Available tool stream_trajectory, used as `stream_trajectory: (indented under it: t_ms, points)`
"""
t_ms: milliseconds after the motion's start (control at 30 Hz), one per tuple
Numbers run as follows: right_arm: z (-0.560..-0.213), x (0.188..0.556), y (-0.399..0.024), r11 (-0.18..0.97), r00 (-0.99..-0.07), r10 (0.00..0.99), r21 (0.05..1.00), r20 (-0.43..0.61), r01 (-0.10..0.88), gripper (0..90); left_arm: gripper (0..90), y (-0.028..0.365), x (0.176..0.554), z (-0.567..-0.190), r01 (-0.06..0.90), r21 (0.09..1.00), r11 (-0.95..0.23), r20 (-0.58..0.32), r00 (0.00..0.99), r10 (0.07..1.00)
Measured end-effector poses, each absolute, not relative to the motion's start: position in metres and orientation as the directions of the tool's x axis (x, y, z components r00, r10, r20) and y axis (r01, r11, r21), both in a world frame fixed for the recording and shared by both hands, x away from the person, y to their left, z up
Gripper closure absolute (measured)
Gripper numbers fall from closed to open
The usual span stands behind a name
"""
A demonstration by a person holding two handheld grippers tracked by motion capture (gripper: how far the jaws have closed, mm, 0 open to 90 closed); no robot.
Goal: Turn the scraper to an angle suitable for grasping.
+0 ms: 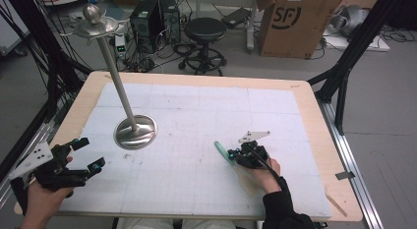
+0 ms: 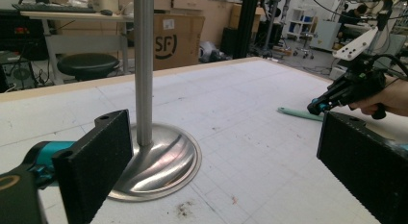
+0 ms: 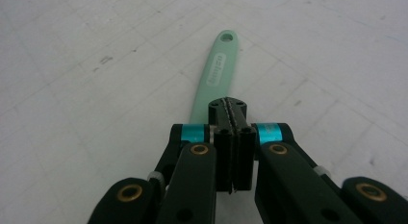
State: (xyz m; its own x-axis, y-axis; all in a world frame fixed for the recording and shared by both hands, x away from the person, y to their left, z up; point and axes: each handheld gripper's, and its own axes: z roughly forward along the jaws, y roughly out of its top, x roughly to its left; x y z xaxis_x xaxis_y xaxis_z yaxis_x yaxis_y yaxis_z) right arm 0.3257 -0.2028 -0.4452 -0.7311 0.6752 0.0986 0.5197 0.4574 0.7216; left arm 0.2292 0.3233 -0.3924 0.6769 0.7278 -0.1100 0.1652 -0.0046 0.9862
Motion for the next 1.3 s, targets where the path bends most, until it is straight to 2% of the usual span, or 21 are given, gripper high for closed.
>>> stream_trajectory:
  t_ms: [800,967,1133,1233,1300]
  points:
    - [-0.442,0.308,-0.157,0.588,-0.867,0.486,0.694,0.108,0.416,90.0,6.0,0.317,0.234,-0.394,0.173,0.985,-0.011,-0.112,0.688,0.717]
    - [-0.439,0.304,-0.153,0.623,-0.882,0.47,0.691,0.046,0.367,90.0,6.0,0.313,0.239,-0.394,0.172,0.985,-0.013,-0.113,0.697,0.708]
    - [-0.43,0.297,-0.159,0.61,-0.888,0.459,0.715,0.031,0.341,89.4,6.0,0.304,0.247,-0.394,0.173,0.985,-0.017,-0.113,0.713,0.692]
    - [-0.421,0.292,-0.166,0.586,-0.888,0.46,0.743,0.022,0.323,80.4,6.0,0.301,0.25,-0.394,0.172,0.985,-0.02,-0.112,0.719,0.686]
    - [-0.415,0.29,-0.172,0.568,-0.888,0.459,0.76,0.025,0.315,67.1,6.0,0.299,0.251,-0.394,0.172,0.985,-0.022,-0.111,0.723,0.682]
